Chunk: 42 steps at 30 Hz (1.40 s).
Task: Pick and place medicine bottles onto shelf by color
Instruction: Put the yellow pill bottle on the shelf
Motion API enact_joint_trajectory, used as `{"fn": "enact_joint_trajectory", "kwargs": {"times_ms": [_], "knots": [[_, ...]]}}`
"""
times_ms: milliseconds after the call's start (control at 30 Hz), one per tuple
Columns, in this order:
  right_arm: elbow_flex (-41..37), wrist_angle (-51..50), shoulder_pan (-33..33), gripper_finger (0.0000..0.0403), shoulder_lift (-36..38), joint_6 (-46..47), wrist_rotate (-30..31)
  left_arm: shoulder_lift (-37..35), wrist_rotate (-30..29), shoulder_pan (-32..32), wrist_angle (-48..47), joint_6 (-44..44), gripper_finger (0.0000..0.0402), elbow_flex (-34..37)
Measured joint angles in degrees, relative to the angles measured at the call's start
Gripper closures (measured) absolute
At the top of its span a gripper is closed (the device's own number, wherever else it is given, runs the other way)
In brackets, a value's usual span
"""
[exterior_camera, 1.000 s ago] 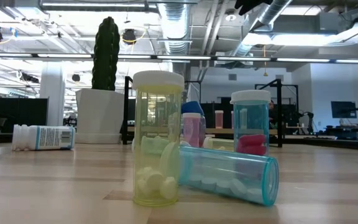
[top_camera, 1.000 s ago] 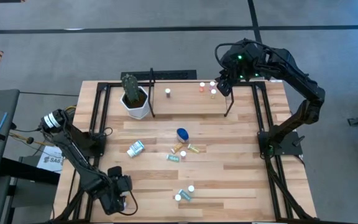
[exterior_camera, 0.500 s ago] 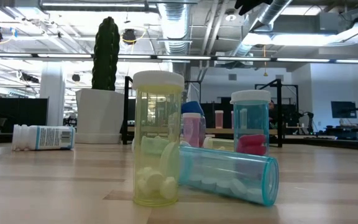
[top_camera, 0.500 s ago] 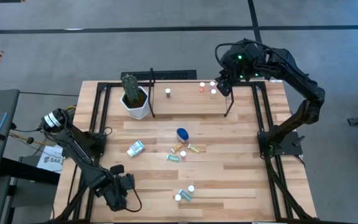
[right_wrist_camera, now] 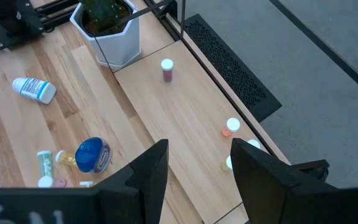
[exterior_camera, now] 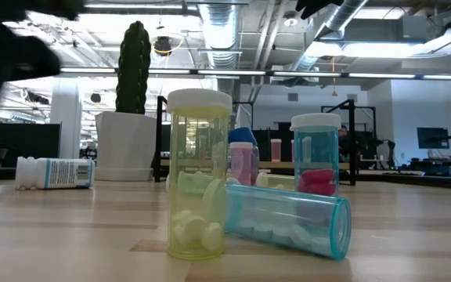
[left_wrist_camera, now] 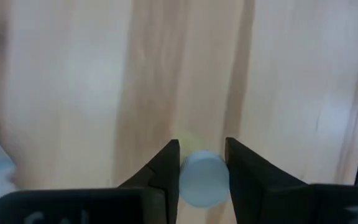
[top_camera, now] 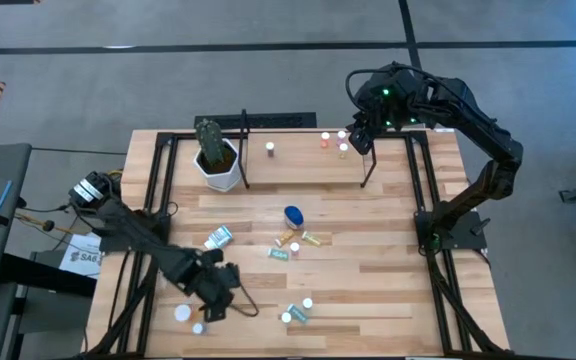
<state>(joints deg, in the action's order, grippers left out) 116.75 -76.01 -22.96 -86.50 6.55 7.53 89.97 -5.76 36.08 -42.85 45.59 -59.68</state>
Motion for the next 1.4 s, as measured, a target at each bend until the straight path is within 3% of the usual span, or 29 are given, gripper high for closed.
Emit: {"fn": "enact_joint_trajectory", "kwargs": {"times_ms": [700, 1400], "knots": [[0.0, 0.02, 0.0, 0.0207, 0.0, 0.0, 0.0, 0.0, 2.28, -31.34, -0.86, -24.66, 0.0319, -12.36], [0.0, 0.02, 0.0, 0.0207, 0.0, 0.0, 0.01, 0.13, 3.58, -48.33, -2.54, -54.1, 0.0319, -18.5]]}}
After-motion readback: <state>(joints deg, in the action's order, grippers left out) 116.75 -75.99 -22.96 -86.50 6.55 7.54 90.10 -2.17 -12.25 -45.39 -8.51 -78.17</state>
